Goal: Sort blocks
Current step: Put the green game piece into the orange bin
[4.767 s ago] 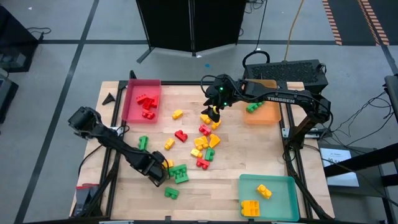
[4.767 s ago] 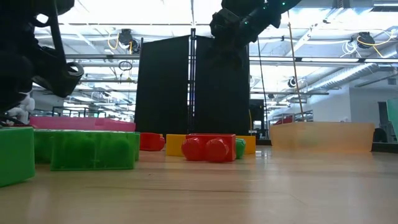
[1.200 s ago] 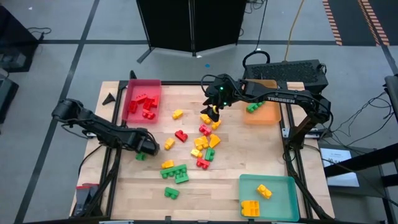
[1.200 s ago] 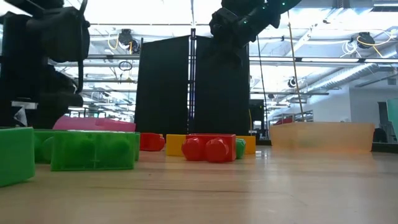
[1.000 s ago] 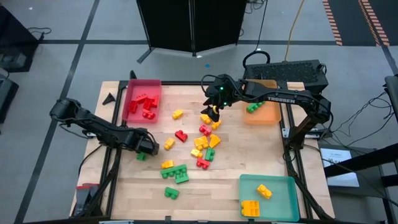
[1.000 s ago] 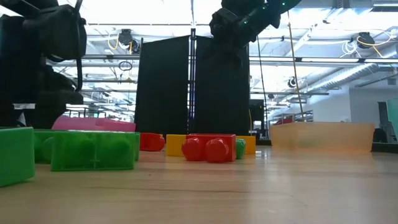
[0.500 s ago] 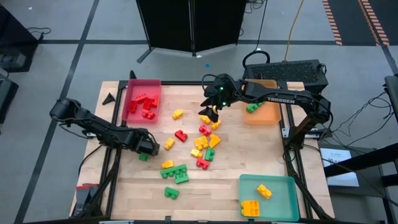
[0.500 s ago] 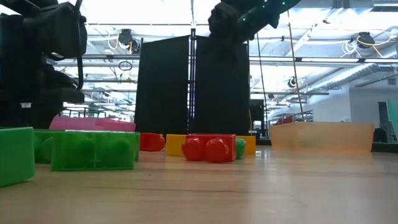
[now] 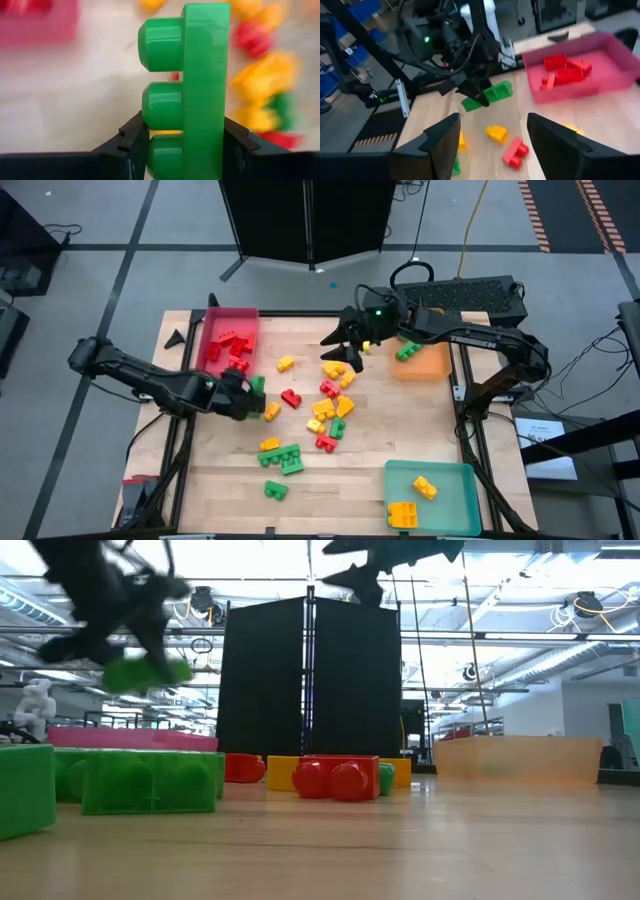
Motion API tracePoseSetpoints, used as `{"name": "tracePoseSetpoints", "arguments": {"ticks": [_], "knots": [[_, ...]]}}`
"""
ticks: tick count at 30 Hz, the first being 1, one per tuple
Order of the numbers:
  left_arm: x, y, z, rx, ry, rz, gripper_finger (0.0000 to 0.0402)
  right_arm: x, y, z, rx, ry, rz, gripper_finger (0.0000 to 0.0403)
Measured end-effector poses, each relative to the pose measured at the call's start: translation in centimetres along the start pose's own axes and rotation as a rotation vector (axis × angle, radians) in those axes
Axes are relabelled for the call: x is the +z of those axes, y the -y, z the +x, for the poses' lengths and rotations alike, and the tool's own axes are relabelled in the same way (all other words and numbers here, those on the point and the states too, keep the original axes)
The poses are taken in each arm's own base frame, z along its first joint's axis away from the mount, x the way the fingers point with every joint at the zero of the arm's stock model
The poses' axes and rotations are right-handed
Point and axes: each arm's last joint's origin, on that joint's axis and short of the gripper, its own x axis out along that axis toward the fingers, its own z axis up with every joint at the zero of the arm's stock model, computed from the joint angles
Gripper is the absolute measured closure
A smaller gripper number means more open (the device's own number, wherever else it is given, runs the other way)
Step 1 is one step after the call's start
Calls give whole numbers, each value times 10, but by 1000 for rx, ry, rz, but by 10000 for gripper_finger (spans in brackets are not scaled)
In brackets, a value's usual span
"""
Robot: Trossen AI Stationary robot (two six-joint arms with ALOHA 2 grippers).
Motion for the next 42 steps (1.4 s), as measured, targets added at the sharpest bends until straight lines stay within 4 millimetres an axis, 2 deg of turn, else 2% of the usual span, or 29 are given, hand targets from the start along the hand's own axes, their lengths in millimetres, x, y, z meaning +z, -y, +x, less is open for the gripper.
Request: {"name": "tracePoseSetpoints", "arguments": {"ticks": [5,8,12,15,18,26,35,42], "knots": [[28,28,-34,-177,221,97,232,9,-13,-20,11,52,-27,177],[46,48,-55,-278,359,245,232,13,-20,-28,17,76,-41,177],[64,71,-78,-393,526,435,232,14,-28,-28,40,94,-60,177],[74,80,-86,-429,639,519,232,17,-35,-24,72,128,-63,177],[81,83,-89,-432,711,578,232,23,-44,-22,114,199,-90,177],[91,99,-86,-618,738,667,232,42,-60,-27,192,414,-195,177],[87,119,-68,-687,777,755,232,45,-59,-26,194,455,-210,177],[87,122,-67,-712,799,764,232,40,-54,-16,172,417,-194,170]]}}
